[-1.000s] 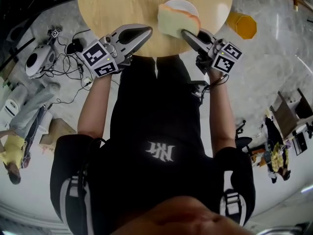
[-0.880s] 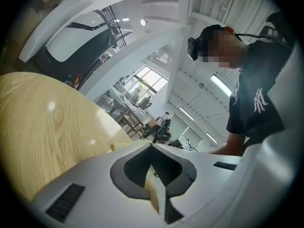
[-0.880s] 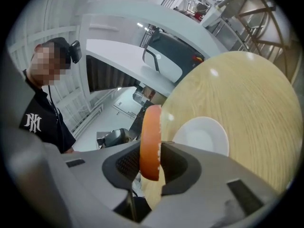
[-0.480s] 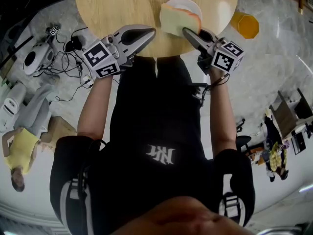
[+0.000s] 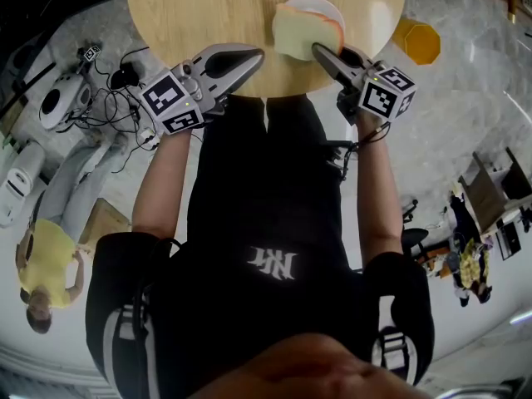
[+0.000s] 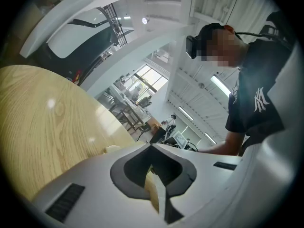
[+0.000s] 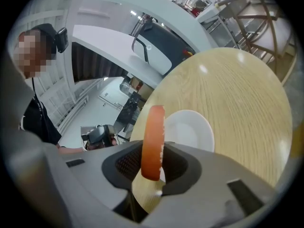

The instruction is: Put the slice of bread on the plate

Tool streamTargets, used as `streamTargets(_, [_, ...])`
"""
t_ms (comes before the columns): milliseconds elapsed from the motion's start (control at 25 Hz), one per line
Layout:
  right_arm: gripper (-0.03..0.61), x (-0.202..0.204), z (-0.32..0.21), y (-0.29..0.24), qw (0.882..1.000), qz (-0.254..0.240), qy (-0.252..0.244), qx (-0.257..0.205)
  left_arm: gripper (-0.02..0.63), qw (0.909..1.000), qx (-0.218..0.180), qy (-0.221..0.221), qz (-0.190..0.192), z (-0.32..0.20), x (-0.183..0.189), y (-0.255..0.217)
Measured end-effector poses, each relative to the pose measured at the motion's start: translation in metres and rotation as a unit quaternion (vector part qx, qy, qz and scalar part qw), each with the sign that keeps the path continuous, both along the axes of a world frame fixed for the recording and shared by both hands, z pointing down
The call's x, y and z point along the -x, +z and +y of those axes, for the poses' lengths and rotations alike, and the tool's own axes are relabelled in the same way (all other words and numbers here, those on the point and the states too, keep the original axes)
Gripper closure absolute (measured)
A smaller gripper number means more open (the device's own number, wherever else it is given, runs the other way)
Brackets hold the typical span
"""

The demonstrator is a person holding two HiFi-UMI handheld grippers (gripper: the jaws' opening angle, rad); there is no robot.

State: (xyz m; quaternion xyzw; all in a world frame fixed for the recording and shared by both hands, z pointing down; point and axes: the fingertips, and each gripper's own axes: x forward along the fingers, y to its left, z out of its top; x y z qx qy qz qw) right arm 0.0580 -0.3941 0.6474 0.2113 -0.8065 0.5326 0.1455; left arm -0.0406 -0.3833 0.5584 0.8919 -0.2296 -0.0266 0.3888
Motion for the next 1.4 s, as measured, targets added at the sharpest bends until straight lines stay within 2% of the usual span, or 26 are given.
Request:
streamTargets(720, [0.434,-0.011,-0.007,0.019,0.996,0.090,-0.005,-0.027,0.609,0.9999,0.007,0.011,0.000,0.002,-0.003,0.005])
streamTargets(1400, [0.344,-0.020,-0.018,0.025,0.976,0.193,-0.030,-0.098,0.608,0.9998,0.009,0.019,-0.001,0.008,-0.005,0.006])
